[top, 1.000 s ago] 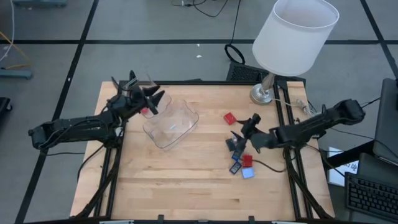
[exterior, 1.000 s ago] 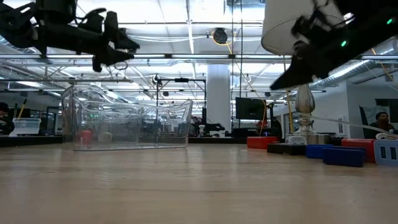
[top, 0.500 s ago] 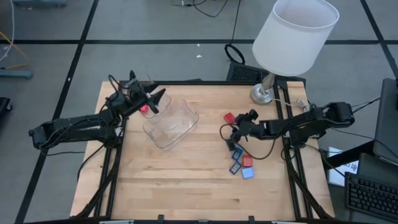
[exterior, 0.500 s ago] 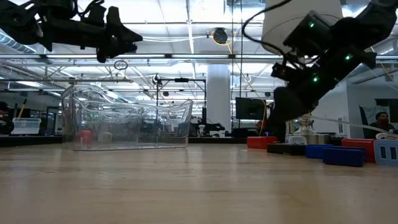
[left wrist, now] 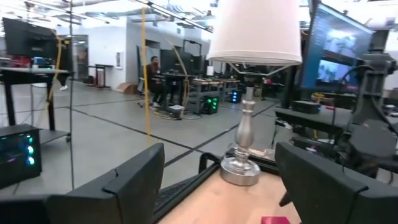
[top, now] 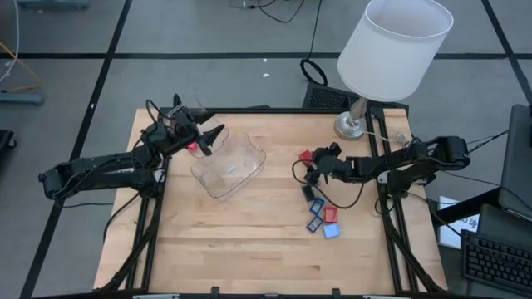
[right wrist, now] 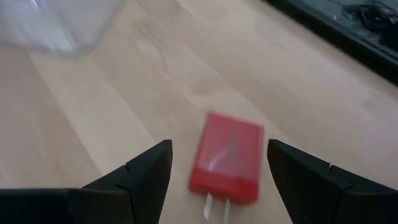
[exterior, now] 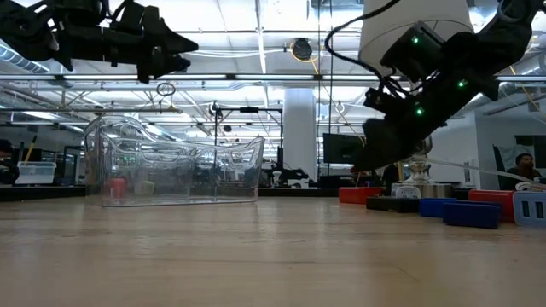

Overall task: Pick & Place Office items
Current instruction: Put the red charger adapter into the top transparent bin

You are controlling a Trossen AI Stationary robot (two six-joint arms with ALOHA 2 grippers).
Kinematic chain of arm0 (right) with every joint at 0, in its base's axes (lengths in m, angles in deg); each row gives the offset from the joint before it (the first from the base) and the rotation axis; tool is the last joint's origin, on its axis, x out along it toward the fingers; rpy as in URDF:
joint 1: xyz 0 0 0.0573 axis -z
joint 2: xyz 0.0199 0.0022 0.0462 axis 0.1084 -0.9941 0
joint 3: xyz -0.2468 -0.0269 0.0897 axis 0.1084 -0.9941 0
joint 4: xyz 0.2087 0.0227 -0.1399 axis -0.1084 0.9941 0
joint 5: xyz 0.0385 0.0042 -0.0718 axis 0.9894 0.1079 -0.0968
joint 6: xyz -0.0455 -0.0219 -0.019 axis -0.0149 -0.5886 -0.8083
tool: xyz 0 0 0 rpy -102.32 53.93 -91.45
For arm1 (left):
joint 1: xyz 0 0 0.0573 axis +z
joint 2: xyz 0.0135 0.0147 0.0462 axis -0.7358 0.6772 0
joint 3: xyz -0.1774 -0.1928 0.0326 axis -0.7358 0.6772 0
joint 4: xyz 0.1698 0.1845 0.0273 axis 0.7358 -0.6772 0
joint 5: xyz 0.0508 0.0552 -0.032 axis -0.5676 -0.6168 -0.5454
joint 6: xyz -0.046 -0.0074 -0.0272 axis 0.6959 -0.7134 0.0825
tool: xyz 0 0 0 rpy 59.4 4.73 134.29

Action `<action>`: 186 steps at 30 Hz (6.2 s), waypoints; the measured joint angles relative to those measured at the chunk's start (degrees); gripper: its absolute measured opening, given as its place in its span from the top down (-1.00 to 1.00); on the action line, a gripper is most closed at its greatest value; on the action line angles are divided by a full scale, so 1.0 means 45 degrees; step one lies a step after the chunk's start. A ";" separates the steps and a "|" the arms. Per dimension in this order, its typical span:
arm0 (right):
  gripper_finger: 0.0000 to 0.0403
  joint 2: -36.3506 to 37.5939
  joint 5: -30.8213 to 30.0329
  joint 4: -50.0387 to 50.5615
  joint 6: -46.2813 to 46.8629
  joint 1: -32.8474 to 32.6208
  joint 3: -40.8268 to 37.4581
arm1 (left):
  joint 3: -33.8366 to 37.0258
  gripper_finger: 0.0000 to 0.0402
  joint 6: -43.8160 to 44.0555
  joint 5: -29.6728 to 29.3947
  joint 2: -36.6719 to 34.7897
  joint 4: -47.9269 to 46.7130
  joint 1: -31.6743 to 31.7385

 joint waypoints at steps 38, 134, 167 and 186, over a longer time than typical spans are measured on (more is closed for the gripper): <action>-0.38 -0.1428 0.0939 -0.0272 0.0902 0.0555 -0.0005 | -0.0005 -0.54 -0.0542 0.0400 -0.6649 -0.9321 0.0597; -0.04 0.1768 0.3731 -0.1812 -0.2144 -0.0491 -0.0024 | 0.0009 -0.54 -0.0583 0.1348 -0.4163 -0.7504 0.0588; -0.06 0.1763 1.0019 -0.5278 -0.1903 -0.1342 -0.0010 | 0.0008 -0.54 -0.0583 0.1737 -0.4158 -0.7203 0.0588; -0.06 0.1768 1.0385 -0.5907 -0.2142 -0.1681 -0.0010 | 0.0005 -0.54 -0.0204 0.1737 -0.4158 -0.7154 0.0588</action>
